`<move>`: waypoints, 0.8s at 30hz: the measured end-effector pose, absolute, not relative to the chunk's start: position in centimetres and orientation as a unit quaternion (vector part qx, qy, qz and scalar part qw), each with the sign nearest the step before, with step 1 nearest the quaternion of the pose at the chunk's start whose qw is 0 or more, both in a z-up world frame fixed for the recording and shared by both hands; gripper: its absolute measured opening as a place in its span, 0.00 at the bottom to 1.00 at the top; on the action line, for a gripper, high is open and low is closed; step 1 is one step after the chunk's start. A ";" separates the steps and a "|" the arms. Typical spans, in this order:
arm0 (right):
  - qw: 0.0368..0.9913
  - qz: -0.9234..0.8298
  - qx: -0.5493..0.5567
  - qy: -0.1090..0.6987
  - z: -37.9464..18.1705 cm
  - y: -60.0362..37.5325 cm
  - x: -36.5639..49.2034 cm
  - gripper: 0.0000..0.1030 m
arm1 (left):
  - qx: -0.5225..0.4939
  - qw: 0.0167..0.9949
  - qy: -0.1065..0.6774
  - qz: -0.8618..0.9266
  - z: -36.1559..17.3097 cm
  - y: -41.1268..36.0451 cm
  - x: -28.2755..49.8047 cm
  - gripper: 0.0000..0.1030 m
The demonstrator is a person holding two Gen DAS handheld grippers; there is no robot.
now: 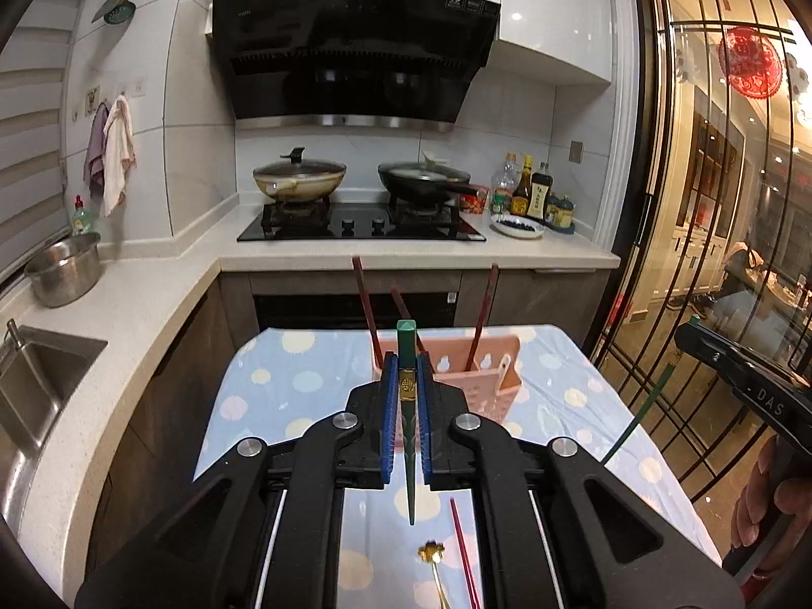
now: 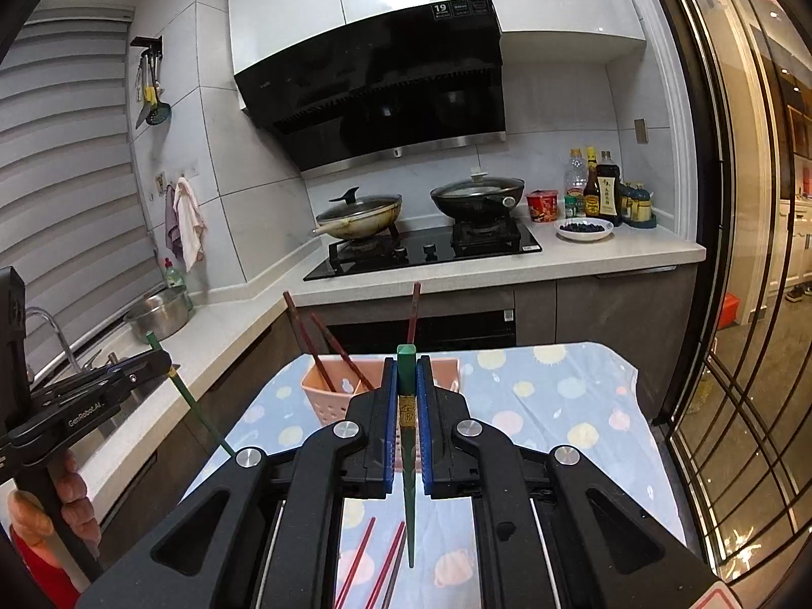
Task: Organize utensils
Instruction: 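Lower both green chopsticks into the pink holder and open both grippers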
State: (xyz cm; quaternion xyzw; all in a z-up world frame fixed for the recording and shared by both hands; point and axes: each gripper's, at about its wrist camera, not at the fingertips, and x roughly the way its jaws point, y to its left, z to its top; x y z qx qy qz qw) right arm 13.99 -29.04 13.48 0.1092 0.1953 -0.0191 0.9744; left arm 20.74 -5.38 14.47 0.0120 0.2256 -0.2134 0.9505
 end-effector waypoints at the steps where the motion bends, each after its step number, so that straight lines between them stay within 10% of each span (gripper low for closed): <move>1: 0.975 -0.020 0.109 0.191 14.1 -29.2 14.6 0.07 | 0.012 0.952 0.220 -0.213 15.0 -5.5 21.0 0.07; 24: 0.978 -0.038 0.108 0.174 18.0 -31.9 28.1 0.07 | 0.019 0.956 0.196 -0.219 20.2 -10.0 32.7 0.07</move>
